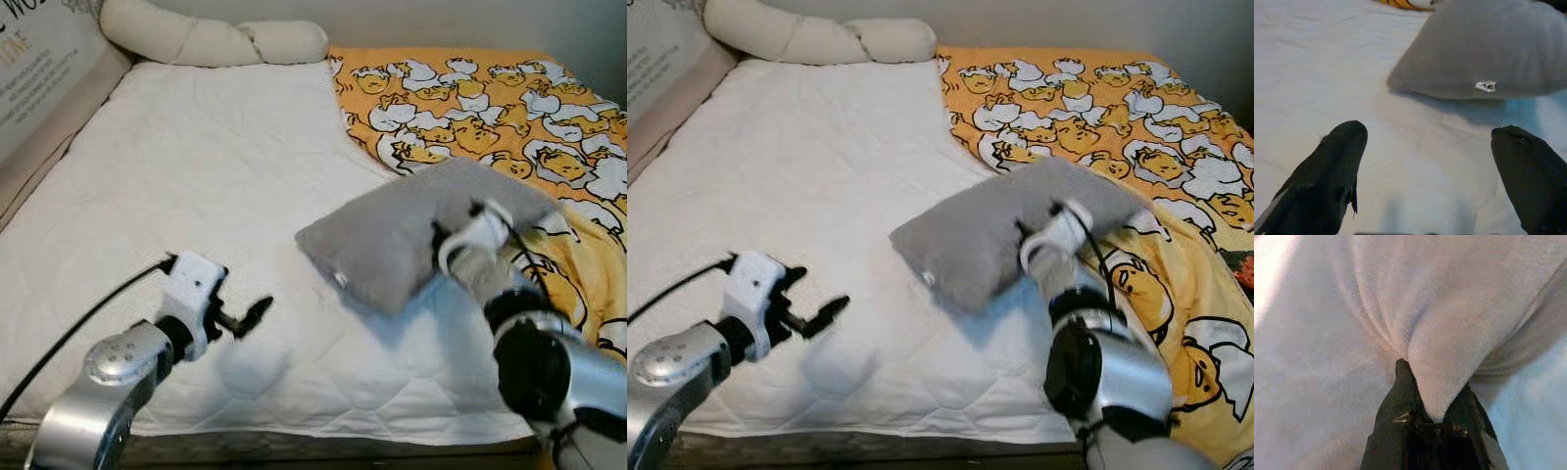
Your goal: Clean up the room
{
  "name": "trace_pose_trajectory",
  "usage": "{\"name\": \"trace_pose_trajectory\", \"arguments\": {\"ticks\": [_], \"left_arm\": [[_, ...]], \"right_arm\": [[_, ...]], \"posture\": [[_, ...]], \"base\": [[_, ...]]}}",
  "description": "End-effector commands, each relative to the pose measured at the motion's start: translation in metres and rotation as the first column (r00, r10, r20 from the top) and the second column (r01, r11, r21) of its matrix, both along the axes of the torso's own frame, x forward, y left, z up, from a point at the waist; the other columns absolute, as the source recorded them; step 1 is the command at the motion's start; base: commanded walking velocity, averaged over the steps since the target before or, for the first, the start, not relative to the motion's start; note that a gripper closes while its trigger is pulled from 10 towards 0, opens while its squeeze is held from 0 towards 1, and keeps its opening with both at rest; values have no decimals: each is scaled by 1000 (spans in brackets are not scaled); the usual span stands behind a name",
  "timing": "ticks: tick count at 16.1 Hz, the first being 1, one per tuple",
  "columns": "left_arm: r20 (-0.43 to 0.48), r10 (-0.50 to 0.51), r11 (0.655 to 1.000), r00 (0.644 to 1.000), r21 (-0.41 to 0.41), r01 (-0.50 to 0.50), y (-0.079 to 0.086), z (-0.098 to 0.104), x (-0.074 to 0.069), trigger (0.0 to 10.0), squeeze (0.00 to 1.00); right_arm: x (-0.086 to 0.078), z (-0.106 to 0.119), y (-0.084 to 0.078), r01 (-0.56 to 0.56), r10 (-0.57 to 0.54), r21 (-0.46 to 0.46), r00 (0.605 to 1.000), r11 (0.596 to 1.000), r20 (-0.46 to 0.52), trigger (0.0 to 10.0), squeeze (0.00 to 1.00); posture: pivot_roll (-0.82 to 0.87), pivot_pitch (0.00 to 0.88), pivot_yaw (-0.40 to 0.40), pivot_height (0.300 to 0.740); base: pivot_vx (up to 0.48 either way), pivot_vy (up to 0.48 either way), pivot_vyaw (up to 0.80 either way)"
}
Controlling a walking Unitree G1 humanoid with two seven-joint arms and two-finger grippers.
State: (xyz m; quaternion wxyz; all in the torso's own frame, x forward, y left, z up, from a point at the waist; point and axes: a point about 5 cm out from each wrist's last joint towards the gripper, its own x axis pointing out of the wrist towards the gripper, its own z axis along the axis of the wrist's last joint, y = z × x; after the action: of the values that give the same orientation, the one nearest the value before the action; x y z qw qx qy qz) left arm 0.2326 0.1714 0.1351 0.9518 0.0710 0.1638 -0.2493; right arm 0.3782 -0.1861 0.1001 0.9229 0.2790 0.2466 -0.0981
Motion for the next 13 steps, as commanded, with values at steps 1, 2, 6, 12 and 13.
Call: {"name": "trace_pose_trajectory", "arguments": {"ticks": [1,2,6,12,13], "left_arm": [[19,30,1000,999,-3,-30,5,5,4,10000,0],[50,79,997,996,0,-79,13,10,9,10000,0],[201,344,939,917,-88,-333,59,44,29,10000,0],[245,585,811,773,-168,-560,112,61,25,10000,0],[239,589,808,772,-190,-557,111,61,24,10000,0]], "right_arm": [[11,22,6,-56,58,-33,996,998,71,0,0],[19,36,19,-109,112,-31,987,994,117,0,0],[34,91,79,-418,416,-63,855,906,309,0,0],[24,124,89,-707,581,86,637,701,507,0,0],[19,113,76,-717,570,141,643,683,511,0,0]], "posture": [[-13,0,-35,740],[-12,0,-30,740],[-11,0,-19,740],[-17,0,-10,740],[-26,0,-6,740]], "base": [[0,0,0],[0,0,0],[0,0,0],[0,0,0],[0,0,0]]}}
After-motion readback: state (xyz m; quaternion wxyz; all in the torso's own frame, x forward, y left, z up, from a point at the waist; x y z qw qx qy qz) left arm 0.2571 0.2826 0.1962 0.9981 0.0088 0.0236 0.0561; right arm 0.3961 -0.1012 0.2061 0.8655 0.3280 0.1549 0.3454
